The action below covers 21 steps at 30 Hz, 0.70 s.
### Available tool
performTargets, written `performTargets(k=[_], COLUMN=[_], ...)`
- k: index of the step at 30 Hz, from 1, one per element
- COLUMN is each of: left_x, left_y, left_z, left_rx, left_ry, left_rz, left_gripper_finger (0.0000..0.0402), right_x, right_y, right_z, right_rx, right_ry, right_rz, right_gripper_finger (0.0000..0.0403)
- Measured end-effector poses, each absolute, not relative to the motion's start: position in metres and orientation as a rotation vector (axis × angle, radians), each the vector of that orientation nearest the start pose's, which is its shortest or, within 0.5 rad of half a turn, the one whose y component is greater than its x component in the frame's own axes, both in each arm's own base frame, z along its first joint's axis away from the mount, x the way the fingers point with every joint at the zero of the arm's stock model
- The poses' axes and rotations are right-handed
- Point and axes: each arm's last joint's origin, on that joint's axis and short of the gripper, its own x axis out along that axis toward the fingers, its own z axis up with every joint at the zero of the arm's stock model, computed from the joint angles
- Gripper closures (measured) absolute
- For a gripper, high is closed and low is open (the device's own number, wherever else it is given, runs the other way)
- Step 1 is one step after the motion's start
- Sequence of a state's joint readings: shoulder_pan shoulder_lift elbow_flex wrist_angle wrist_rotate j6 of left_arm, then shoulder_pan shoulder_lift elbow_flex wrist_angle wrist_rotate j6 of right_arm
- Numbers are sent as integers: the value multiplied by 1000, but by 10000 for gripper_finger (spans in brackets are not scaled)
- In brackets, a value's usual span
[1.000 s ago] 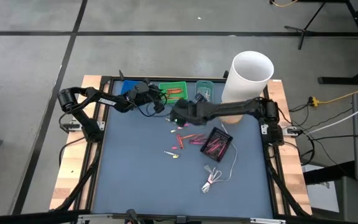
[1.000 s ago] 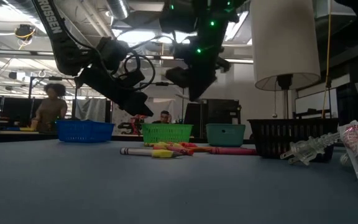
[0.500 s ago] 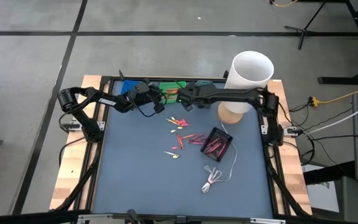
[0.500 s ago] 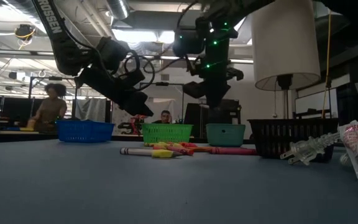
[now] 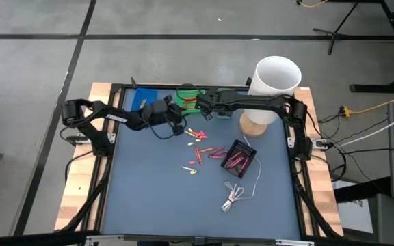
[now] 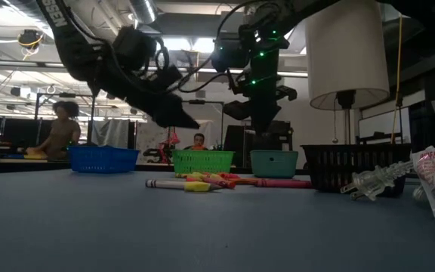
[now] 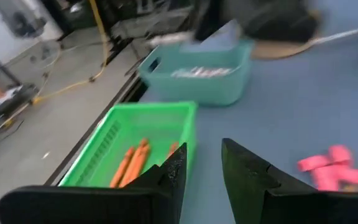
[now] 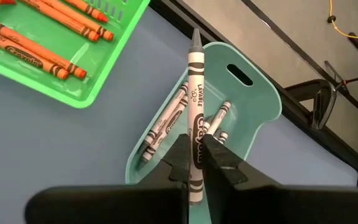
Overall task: Sort crayons
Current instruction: Put the gray crayon into the dark green bin
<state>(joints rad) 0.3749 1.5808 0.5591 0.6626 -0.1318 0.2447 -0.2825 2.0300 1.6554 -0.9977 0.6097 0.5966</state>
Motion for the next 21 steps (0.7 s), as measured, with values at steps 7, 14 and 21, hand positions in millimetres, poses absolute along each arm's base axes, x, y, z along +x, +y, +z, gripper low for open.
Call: performTargets(k=[7, 14, 21], left_x=[276, 279, 274], left_y=[71, 30, -13], left_z=[171, 167, 155], left_rx=[106, -77, -87], left_ry=[370, 414, 563], left_rz=[238, -97, -257], left_gripper_finger=[316, 316, 316], right_x=[384, 384, 384], right_y=[-129, -129, -129], right_z=[217, 217, 217], right_rx=[235, 234, 235], right_ry=[1114, 1113, 1114], right_rz=[-1121, -1122, -1120], right_gripper_finger=[331, 257, 235])
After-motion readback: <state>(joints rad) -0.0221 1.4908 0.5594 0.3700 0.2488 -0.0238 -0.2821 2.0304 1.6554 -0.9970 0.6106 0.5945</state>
